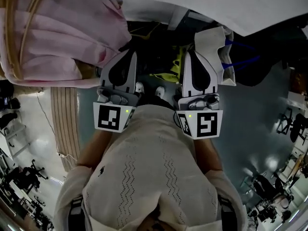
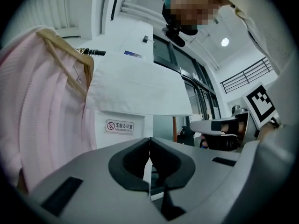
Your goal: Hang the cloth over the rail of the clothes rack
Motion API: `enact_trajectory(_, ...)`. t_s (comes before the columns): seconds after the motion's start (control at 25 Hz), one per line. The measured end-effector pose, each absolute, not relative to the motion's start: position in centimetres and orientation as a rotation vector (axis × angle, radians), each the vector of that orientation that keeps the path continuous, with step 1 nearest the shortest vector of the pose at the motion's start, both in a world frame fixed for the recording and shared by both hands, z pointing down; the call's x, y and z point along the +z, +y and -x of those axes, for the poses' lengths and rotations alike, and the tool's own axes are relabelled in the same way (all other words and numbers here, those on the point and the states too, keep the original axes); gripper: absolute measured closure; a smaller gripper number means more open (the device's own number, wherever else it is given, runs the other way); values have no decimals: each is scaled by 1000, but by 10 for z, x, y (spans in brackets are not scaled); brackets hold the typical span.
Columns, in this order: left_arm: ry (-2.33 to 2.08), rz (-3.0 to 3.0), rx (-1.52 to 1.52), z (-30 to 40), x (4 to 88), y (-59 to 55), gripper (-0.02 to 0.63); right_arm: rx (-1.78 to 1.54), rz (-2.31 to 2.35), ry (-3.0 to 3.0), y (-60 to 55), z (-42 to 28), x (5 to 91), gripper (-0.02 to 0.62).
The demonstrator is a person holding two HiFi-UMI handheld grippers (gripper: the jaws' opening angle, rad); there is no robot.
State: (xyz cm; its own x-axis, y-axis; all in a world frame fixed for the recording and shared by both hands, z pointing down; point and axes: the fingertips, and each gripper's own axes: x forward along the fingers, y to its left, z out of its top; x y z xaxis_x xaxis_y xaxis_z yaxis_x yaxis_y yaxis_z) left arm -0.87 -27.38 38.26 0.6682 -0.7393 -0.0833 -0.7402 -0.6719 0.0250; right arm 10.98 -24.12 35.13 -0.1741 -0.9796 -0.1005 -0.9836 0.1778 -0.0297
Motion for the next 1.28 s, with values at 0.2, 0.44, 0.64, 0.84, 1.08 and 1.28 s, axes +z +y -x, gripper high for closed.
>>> enact_trajectory(0.2,1219,2890,142,7,382,-260,594,-80,1924,2350,-233,-100,373,577)
enact_trajectory(0.44,1224,2903,150,-5,395,-266,594,2,1823,2453,-234,-93,384,577)
enact_trajectory(0.64,1146,2922,137,-15,401,-259,594,-18,1775,2518,-228,-85,386,577)
enact_trajectory(0.84,1106,2911,124,-20,397,-257,594,-13,1813,2498,-230,-86,388,577)
enact_trajectory(1.08,1125,2933,116,-17,404,-252,594,7,1822,2509,-226,-82,390,577)
enact_trajectory(1.28,1136,2928,100,-11,405,-252,594,-4,1829,2511,-229,-81,393,577)
